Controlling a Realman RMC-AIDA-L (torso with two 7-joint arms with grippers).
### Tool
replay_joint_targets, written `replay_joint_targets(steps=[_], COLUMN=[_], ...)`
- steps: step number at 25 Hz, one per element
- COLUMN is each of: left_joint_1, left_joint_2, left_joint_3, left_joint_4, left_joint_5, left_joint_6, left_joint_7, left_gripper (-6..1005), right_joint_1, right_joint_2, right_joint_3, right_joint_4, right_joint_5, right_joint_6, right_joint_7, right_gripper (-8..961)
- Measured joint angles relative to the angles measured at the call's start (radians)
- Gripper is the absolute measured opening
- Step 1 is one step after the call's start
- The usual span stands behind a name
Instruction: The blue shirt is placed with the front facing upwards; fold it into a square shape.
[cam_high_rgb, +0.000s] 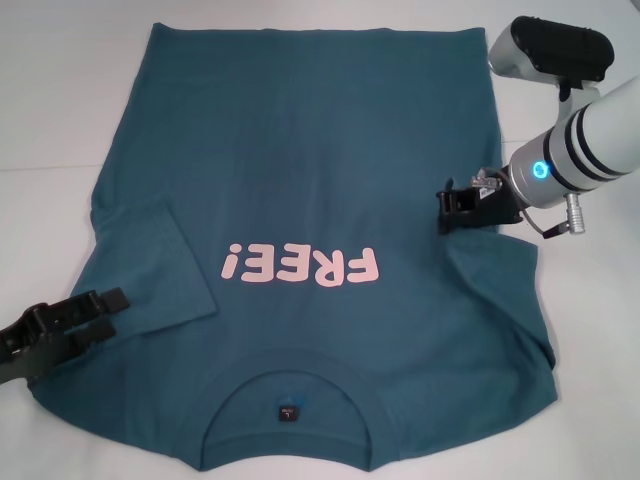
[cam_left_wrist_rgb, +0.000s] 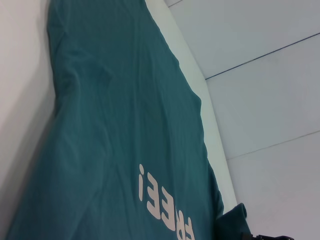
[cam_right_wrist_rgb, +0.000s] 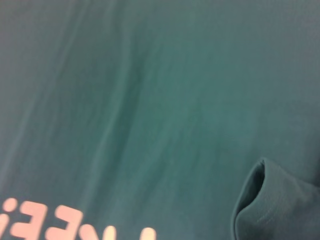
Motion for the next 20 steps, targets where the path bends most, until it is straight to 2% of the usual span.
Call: replay_joint_targets(steps=[9, 20], left_joint_1=[0.002, 0.003], left_joint_2=[-0.001, -0.002], left_joint_3=[0.000, 0.000], left_joint_4=[0.000, 0.000], left_joint_5=[0.000, 0.000], left_joint_6=[-0.009, -0.012], left_joint_7=[0.000, 0.000], left_gripper=[628, 628], right_joint_1=[0.033, 0.083], right_joint_2=[0.017, 0.003], right_joint_3=[-0.033, -0.117], right_joint_4=[-0.093, -0.084], right_joint_5=[-0.129, -0.152], right_joint_6=[-0.074, -0.125], right_joint_7=[0.021, 0.069], right_gripper=[53, 62])
